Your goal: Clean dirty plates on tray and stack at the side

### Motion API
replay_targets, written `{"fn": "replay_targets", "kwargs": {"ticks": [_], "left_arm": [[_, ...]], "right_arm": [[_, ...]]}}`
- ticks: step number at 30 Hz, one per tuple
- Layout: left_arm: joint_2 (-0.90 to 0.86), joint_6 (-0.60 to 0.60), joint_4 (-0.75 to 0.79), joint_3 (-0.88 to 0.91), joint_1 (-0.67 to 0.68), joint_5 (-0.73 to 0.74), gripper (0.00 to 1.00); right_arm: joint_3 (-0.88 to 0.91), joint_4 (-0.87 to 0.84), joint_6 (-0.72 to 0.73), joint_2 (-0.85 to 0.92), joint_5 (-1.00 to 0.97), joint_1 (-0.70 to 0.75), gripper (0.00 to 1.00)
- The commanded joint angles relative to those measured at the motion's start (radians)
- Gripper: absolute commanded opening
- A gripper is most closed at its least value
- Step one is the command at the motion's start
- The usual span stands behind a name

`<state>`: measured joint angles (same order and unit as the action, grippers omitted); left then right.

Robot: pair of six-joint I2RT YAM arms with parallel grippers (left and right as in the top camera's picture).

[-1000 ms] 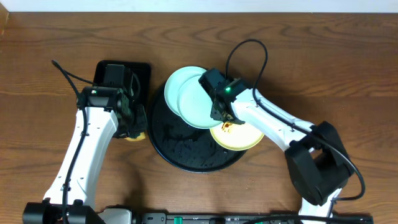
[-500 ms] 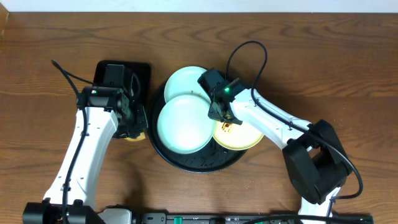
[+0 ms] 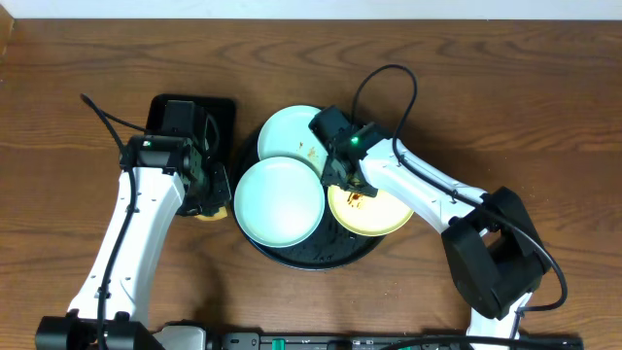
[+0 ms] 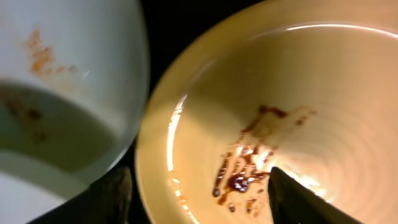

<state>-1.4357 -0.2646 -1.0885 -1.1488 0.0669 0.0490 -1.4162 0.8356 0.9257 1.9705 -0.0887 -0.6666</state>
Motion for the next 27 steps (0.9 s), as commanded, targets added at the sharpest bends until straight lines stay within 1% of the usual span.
{"fn": "replay_targets", "kwargs": {"ticks": [1,8,11,14,17,20,27], "left_arm": [[-0.002,0.006,-0.001,-0.013,-0.005,-0.013,0.31],[-0.002,0.006,0.002,-0.013,-0.005,-0.015,0.31],[-0.002,0.006,0.002,-0.013,-0.005,-0.05,0.31],[-0.002,0.005,0.005,-0.013,-0.005,-0.063,0.38],[-0.002,0.005,0.005,-0.013,-0.005,-0.061,0.39],[-0.002,0.005,0.005,-0.013,-0.005,-0.061,0.49],[-0.002,0.006,0.01,-0.013,-0.005,-0.062,0.51]], "right_arm": [[0.006,-0.005,-0.026,0.006,0.042,-0.027,0.72],[0.002,-0.002,-0.029,0.005,0.066,-0.079,0.71],[0.002,-0.001,-0.029,0.005,0.092,-0.105,0.71],[0.002,-0.002,-0.028,0.005,0.093,-0.127,0.71],[0.002,-0.003,-0.021,0.005,0.087,-0.13,0.71],[-0.008,0.0,-0.021,0.005,0.066,-0.111,0.71],[-0.047,0.028,-0.045,0.004,0.095,-0.06,0.7]]}}
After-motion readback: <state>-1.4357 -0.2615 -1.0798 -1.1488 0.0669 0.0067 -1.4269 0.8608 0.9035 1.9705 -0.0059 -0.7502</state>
